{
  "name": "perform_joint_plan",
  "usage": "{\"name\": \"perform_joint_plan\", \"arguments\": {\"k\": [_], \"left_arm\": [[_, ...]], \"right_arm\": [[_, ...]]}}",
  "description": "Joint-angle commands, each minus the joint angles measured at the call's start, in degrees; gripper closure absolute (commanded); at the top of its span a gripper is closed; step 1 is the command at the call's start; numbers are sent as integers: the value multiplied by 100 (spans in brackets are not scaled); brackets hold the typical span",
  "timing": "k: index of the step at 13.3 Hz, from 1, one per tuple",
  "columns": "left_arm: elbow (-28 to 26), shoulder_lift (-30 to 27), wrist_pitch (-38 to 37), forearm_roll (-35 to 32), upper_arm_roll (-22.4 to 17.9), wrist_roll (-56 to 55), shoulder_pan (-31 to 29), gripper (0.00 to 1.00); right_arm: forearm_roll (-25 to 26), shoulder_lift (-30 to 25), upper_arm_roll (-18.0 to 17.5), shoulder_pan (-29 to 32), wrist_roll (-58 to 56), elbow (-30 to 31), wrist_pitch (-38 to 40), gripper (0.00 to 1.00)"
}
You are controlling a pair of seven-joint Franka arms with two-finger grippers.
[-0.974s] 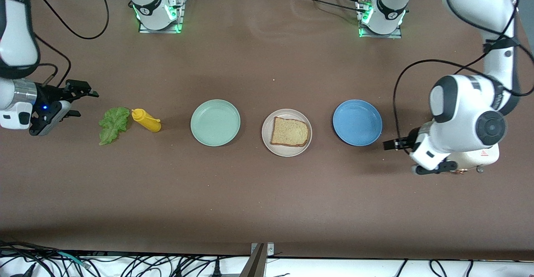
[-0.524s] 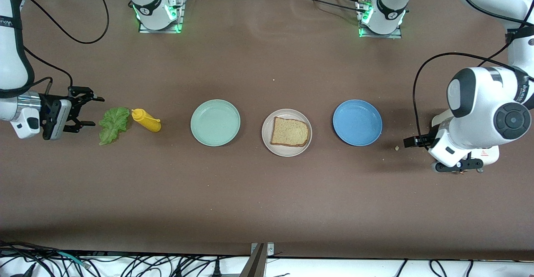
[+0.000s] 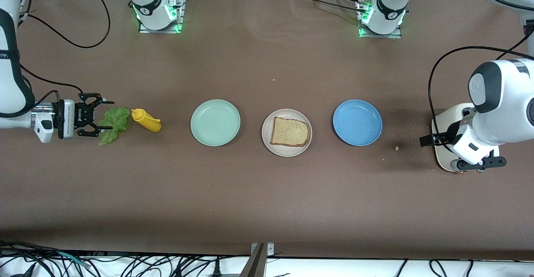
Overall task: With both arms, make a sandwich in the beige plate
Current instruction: 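Return the left gripper to the toaster while the right gripper nears mustard, then grasp the yellow mustard bottle with the right gripper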
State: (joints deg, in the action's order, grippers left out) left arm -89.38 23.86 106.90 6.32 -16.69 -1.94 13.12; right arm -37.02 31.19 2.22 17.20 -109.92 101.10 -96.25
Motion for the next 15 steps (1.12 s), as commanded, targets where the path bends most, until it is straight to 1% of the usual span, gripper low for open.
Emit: {"name": "perform_joint_plan", "arguments": {"k": [1,2,7,12,13,15], "left_arm": [[-44,-381,-195,-192,17,62,-20,0],[-44,-460,-300,-192,8,79,-55,0],[-53,-900,-538,-192,17,88,-126,0],[-44,-935,-696,-192,8,97,-126,0],[-44,-979,-697,-192,8,97,-152,0],[-53,-980,-705,-192,17,97,-179,0]], "right_arm": [[-602,334,-64,126,-1185,-90,212,0],[-848,457,-64,126,-1485,-125,316,0],[-1578,897,-73,117,-2523,-82,405,1],[-2124,1152,-108,-32,-2649,-46,405,1],[-2212,1214,-117,-93,-2675,-46,405,2],[-2318,1267,-117,-181,-2675,-11,466,7]]}}
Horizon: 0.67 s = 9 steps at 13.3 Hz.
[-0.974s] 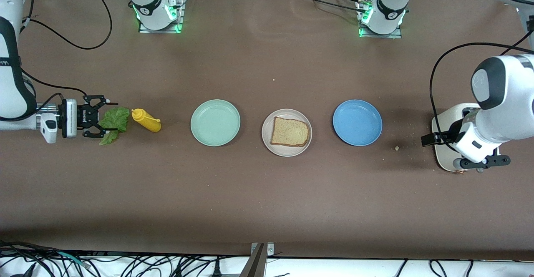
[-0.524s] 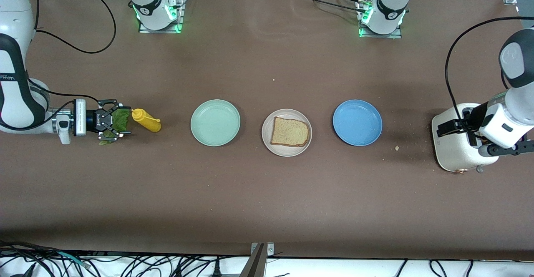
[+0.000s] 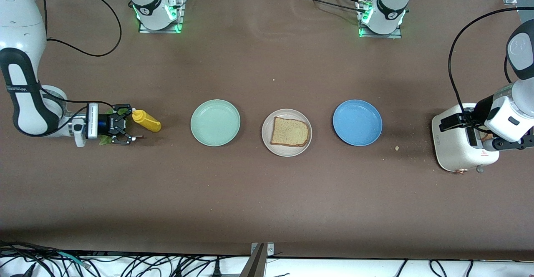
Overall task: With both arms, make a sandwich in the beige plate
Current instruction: 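Grasp the yellow mustard bottle with the right gripper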
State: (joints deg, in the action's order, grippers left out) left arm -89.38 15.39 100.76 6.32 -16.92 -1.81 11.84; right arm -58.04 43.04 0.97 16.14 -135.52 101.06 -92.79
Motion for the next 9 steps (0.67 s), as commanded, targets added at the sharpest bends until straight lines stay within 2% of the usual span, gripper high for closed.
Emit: {"name": "perform_joint_plan", "arguments": {"k": [1,2,3,4,6,7,9], "left_arm": [[-62,-132,-91,-192,40,93,-51,0],[-62,-132,-91,-192,40,102,-68,0],[-62,-132,-91,-192,40,102,-68,0],[-62,-132,-91,-192,40,102,-68,0],[-62,-132,-83,-192,40,102,-68,0],[-62,-132,-91,-192,40,102,-68,0],[-71,-132,-91,-192,40,102,-68,0]], "right_arm": [[-268,91,9,-94,-123,10,138,12],[-269,126,-35,-120,-141,10,173,16],[-269,204,-61,-112,-271,1,269,33],[-278,240,-62,-120,-308,1,400,63],[-260,249,-62,-129,-273,-16,480,91],[-251,240,-62,-146,-247,-25,524,100],[-243,232,-62,-199,-194,-78,621,100]]}}
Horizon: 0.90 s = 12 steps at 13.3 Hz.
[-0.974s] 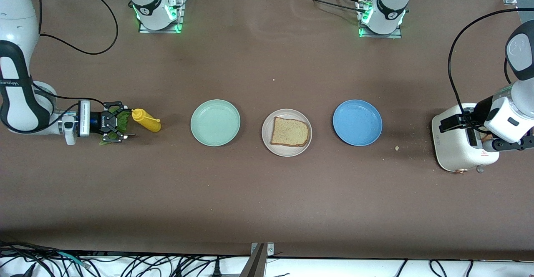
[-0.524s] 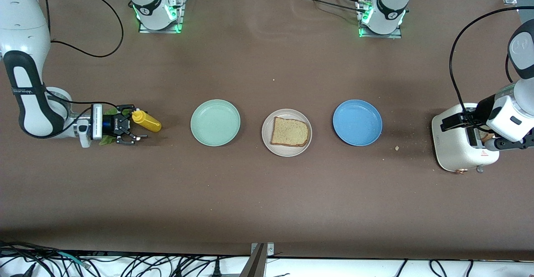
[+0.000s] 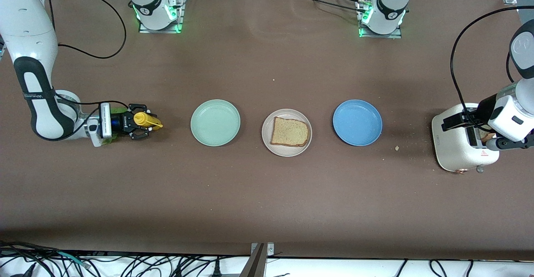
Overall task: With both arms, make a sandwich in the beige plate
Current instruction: 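Grasp the yellow mustard bottle with the right gripper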
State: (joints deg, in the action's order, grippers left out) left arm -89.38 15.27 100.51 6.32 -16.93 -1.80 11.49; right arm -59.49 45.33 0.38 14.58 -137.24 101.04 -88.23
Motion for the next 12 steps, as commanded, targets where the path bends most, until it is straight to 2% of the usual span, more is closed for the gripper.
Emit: {"name": "perform_joint_plan", "arguments": {"k": [1,6,10,12], "left_arm": [[-62,-121,-67,-192,41,101,-33,0],[-62,-121,-67,-183,41,101,-33,0],[-62,-121,-67,-192,41,101,-33,0],[-62,-121,-58,-183,41,101,-33,0]], "right_arm": [[-89,-15,-3,-51,48,-76,166,100],[138,-603,6,-621,1408,-277,-27,100],[1103,-1209,6,-1447,3234,-778,-650,100],[1613,-1324,6,-2000,4210,-1129,-801,100]]}}
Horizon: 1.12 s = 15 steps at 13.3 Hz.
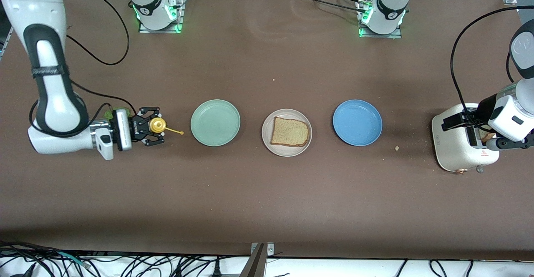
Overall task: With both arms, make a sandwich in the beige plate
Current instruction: 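Lift the mustard bottle and carry it over the beige plate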
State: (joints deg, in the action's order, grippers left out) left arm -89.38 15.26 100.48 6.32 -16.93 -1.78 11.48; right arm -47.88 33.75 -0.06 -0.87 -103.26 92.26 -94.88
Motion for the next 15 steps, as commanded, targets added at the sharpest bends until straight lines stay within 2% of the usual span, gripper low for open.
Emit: {"name": "perform_joint_plan", "arguments": {"k": [1,3,6,13,15], "left_arm": [[-62,-111,-64,-183,40,99,-31,0],[-62,-111,-64,-192,40,99,-31,0],[-62,-111,-55,-183,40,99,-31,0],[-62,-111,-64,-192,40,99,-31,0],[-62,-111,-55,-192,40,99,-31,0]], "right_arm": [[751,-167,50,-719,1382,-531,-154,100],[1401,-167,41,-1281,2454,-1050,-163,100],[2341,-158,50,-2090,3731,-1473,-303,100],[5329,-1,50,-3813,5533,-1738,-462,100],[5998,166,59,-4191,5807,-1738,-453,100]]}}
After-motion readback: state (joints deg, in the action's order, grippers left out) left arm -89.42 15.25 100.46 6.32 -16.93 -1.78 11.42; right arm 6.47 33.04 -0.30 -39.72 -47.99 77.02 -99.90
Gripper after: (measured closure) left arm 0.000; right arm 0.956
